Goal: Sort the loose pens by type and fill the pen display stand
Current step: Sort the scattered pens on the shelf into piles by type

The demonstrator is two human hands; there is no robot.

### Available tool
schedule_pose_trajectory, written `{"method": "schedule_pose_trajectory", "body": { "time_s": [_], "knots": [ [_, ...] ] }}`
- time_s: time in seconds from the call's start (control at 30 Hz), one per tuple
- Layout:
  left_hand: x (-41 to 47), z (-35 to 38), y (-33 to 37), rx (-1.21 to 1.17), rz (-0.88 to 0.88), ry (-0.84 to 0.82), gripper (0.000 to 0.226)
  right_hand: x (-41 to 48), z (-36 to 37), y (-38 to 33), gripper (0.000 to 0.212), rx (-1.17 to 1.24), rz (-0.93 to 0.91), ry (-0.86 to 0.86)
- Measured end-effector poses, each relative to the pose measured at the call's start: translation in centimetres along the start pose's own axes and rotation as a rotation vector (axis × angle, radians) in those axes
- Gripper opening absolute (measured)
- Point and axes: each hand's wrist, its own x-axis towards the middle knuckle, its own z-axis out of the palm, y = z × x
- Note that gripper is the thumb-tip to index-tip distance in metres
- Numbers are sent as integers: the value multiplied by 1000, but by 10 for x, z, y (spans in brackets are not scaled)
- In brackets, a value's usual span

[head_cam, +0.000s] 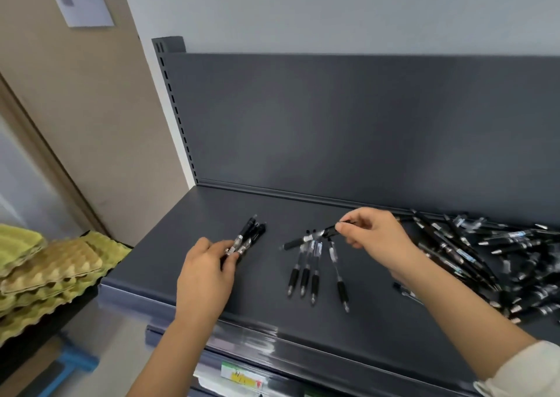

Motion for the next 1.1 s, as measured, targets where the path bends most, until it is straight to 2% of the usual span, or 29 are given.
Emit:
{"method": "schedule_pose_trajectory", "body": {
  "time_s": [0.1,0.23,0.3,0.43,0.57,0.67,0.83,0.97,1.1],
  "knots": [
    [11,-8,-15,1,-43,21,20,9,22,-8,6,81,75,-95],
    [24,-11,-37,34,-108,-58,20,25,54,-14,9,45,147,-187],
    [26,-9,-45,42,-120,-97,19,36,68,-15,11,-41,161,-192],
    [29,-6,-54,44,-148,-177,19,55,86,-18,18,-386,44,-263],
    [32,-3,-58,29,-134,-208,18,69,99,-15,11,-505,-30,-429],
    [32,-2,-60,1,-116,-220,20,79,108,-11,12,-604,-70,-488],
    [32,-1,-58,8,-95,-245,31,89,127,-4,23,-752,-185,-407],
    [30,0,-55,40,-74,-255,37,87,140,-5,32,-689,-209,-311],
    [31,-1,-53,68,-96,-240,34,79,142,-8,41,-647,-208,-293]
  ]
}}
